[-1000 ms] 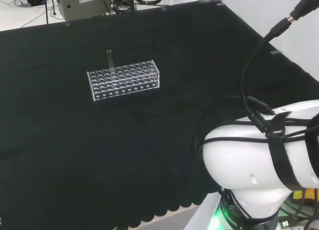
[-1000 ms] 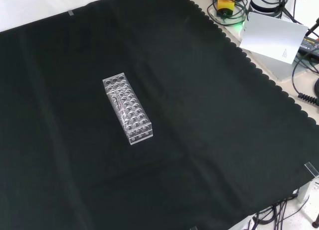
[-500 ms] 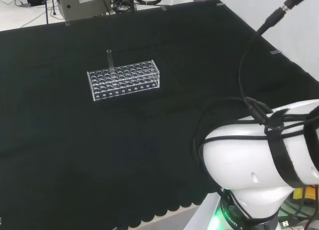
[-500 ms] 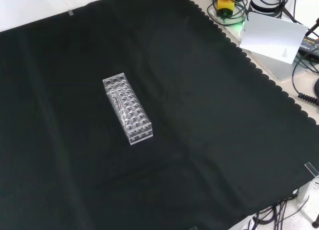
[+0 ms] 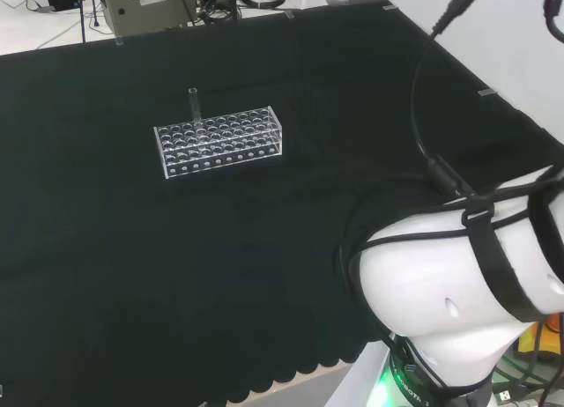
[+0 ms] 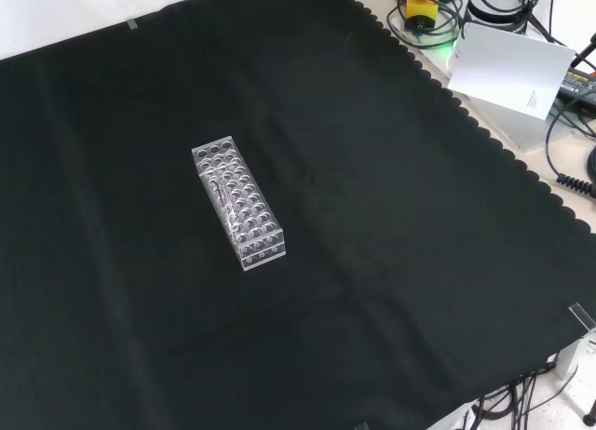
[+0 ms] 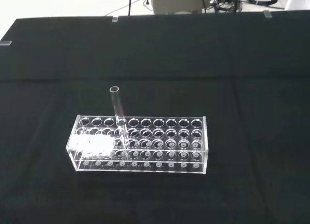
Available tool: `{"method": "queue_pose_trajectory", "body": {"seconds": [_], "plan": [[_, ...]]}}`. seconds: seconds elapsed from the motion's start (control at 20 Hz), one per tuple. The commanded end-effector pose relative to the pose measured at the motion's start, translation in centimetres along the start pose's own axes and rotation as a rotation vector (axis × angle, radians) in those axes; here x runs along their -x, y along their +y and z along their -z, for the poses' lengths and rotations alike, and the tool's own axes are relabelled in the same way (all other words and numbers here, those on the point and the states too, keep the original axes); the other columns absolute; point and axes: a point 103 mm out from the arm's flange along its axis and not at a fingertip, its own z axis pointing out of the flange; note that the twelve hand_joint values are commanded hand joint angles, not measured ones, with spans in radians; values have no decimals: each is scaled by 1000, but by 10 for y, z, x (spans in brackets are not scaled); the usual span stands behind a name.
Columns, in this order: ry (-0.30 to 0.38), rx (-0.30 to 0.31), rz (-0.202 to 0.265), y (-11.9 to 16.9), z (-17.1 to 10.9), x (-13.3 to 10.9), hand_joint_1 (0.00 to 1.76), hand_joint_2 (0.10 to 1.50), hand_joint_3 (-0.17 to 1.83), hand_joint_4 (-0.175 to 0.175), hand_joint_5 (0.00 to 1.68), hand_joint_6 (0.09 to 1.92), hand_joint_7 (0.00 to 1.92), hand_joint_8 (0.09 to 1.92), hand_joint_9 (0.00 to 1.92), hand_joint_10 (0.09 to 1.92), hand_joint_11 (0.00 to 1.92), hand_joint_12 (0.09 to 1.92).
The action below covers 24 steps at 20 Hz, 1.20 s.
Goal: Pick up the test tube.
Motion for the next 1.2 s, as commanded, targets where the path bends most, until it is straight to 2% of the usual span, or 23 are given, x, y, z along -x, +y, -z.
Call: {"method": "queue_pose_trajectory", "body": {"seconds": [0.05,0.5,1.0,1.2], "plan": [[1,-61,46,39,-15,-15,691,725,563,-83,214,87,125,832,156,952,109,1590],[29,-131,53,84,-59,-25,701,724,566,-85,225,87,150,836,186,948,133,1582],[108,-193,28,147,-115,-32,745,712,571,-102,302,87,279,852,320,913,253,1533],[101,-214,25,170,-134,-35,763,705,577,-106,333,87,331,853,365,899,284,1517]]}}
